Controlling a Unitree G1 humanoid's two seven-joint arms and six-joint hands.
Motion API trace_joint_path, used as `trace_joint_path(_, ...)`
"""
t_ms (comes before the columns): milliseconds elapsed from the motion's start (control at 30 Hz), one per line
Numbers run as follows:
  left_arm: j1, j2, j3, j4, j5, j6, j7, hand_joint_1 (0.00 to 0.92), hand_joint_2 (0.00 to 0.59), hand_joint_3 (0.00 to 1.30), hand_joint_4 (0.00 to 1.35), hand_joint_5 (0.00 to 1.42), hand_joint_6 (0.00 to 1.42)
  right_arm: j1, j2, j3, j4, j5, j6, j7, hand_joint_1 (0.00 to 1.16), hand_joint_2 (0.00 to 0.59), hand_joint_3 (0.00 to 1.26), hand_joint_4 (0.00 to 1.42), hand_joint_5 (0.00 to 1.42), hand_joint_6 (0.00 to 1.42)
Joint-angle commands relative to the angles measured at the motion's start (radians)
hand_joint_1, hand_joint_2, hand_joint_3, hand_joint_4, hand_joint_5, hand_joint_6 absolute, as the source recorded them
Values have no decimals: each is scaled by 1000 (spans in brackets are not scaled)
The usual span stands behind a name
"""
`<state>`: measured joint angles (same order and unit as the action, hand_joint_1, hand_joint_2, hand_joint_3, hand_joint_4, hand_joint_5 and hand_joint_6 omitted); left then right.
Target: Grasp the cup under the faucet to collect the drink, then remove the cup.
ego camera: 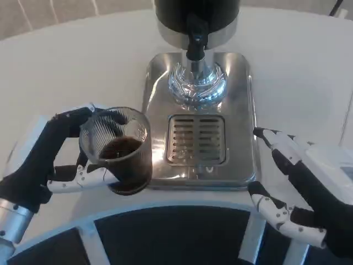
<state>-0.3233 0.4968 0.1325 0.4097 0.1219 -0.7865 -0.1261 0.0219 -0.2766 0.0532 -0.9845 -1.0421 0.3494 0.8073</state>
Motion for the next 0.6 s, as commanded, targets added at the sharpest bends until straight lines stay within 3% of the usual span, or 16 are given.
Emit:
trace_joint_path(33, 12, 3, 14, -46, -33, -14, -9, 562, 0, 991, 1190, 1282, 523, 7, -4, 4, -12, 6, -21, 18, 220, 514, 5, 0, 0, 0)
trace_joint_path(600, 63, 2, 12, -119, -70, -18, -66, 567, 0, 991, 1190, 1282, 533, 6, -7, 17, -17, 12, -39, 36, 220, 514, 5, 0, 0, 0)
